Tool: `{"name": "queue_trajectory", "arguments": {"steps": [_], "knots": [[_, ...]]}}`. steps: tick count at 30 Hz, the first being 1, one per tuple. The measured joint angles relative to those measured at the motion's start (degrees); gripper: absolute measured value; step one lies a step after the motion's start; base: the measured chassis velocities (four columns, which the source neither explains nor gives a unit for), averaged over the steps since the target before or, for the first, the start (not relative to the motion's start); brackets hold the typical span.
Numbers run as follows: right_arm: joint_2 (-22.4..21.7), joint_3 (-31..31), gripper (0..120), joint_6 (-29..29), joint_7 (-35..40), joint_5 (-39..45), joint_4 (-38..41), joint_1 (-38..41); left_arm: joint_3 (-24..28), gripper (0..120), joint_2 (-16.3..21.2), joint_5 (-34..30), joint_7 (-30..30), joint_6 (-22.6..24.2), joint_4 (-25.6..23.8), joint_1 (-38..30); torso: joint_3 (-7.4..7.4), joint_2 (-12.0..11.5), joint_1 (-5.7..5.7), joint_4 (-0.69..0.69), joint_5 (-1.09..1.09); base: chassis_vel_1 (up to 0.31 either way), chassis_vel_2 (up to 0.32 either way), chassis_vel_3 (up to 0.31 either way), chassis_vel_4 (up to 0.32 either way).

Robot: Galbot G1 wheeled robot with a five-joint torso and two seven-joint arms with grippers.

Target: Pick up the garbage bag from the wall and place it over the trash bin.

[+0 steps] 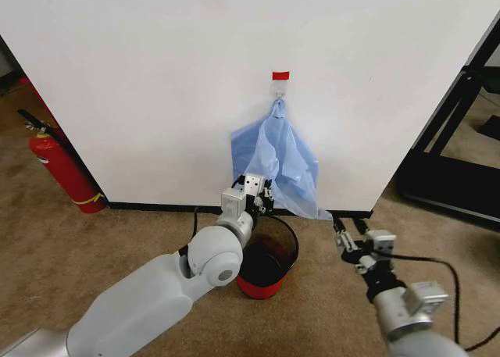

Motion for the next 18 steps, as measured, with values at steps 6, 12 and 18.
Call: {"name": "queue_trajectory", "arguments": {"steps": [6,12,18], "knots": [[-9.0,-3.1,81,2.3,-1.8,-1.4,-10.7,11.0,0.6,0,-0.1,0.0,0.1,0.0,0.3,0.0,0.01,0.0,0.00,0.02,0.01,0.000,0.000,0.000,0.000],[-12.7,-13.5,98,4.6,-5.1,-3.5,-23.1,24.8,1.4,0,-0.4,0.0,0.1,0.0,0.8,-0.6,0.02,0.0,0.01,0.02,0.01,0.000,0.000,0.000,0.000],[-11.6,-22.0,100,4.7,-6.8,-3.2,-27.6,33.1,2.0,0,-1.3,0.0,0.1,0.1,1.2,-1.6,0.02,0.0,0.01,0.02,-0.02,0.000,0.000,0.000,0.000]]}}
